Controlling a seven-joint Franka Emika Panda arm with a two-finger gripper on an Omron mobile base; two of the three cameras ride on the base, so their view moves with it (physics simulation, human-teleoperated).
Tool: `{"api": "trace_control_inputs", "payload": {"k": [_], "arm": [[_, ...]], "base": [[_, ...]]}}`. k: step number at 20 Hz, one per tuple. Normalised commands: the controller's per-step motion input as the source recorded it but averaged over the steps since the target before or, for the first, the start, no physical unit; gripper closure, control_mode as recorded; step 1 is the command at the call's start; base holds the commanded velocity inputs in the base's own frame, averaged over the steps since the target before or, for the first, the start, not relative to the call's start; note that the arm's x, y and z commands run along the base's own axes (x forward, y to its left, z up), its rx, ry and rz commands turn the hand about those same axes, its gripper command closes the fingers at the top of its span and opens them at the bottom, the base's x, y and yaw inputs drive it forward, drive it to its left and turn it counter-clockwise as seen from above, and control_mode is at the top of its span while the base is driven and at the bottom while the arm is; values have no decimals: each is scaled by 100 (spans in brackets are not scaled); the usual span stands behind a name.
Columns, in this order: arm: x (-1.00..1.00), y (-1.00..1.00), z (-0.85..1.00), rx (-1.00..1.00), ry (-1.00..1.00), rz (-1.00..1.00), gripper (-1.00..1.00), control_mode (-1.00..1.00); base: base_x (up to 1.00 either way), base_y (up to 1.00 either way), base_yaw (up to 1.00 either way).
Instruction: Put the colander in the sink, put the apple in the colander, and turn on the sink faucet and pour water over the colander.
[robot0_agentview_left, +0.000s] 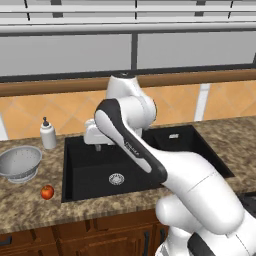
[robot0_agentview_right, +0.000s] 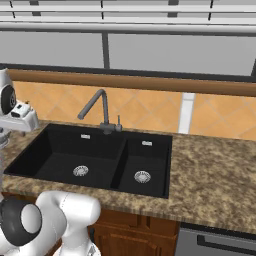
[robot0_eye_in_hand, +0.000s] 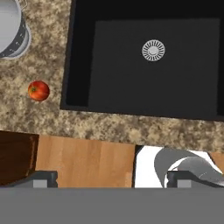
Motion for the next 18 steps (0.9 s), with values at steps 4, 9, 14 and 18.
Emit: {"api": "trace_control_inputs", "payload": {"k": [4,9,14,18], "arm": [[10,57,-29,23,12,-7,-100,-100],[1,55,-27,12,1,-11,-100,-100],[16,57,-19,0,0,-20,-100,-100],[45,60,-26,0,0,-25,-100,-100]], "base": [[0,0,0],[0,0,0],[0,0,0],[0,0,0]]}}
